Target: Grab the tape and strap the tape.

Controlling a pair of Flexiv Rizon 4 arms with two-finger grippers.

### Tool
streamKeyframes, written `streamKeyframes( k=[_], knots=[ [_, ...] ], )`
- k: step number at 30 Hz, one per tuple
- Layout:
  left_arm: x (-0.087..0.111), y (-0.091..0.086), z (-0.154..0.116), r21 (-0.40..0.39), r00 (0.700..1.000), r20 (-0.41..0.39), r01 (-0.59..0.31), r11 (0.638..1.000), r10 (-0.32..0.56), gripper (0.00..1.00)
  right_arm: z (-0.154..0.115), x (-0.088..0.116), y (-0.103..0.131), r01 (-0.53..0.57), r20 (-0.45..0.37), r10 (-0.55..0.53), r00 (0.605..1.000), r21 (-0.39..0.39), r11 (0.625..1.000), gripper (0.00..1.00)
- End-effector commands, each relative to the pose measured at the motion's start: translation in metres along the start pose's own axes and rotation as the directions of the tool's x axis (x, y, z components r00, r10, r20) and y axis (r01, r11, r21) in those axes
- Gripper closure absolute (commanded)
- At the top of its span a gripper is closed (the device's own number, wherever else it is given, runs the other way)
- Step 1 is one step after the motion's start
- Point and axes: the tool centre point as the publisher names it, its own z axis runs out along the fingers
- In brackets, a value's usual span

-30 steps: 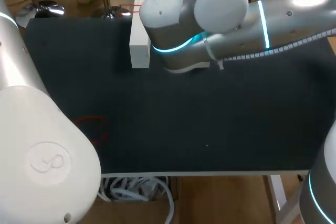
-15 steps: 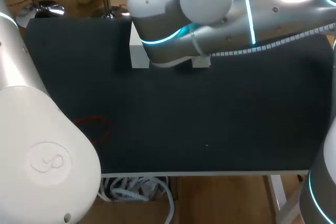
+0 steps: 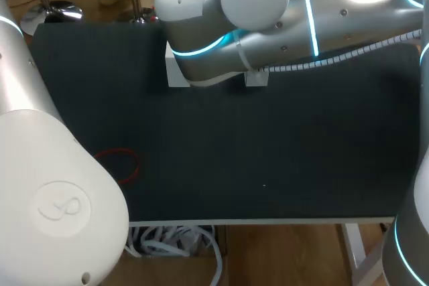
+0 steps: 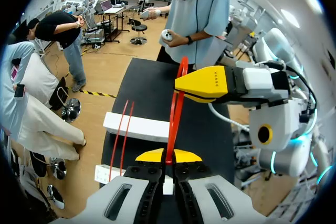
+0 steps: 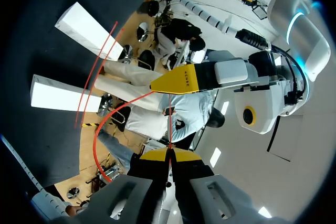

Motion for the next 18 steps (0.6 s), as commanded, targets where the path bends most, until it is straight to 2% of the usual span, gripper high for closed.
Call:
streamKeyframes(
  k=[1, 18],
  knots=[
    [-0.0014, -0.0024, -0.0015, -0.008, 1.0, -0.005, 0.002, 1.0, -0.002, 1.0, -0.0006, -0.0028, 0.0011, 0.005, -0.008, -0.005, 1.0, -0.001, 1.0, 1.0],
    [-0.0014, -0.0024, -0.0015, -0.008, 1.0, -0.005, 0.002, 1.0, -0.002, 1.0, 0.0034, -0.0004, 0.0092, 0.024, -0.026, -0.024, 0.999, -0.005, 1.0, 1.0]
  ],
)
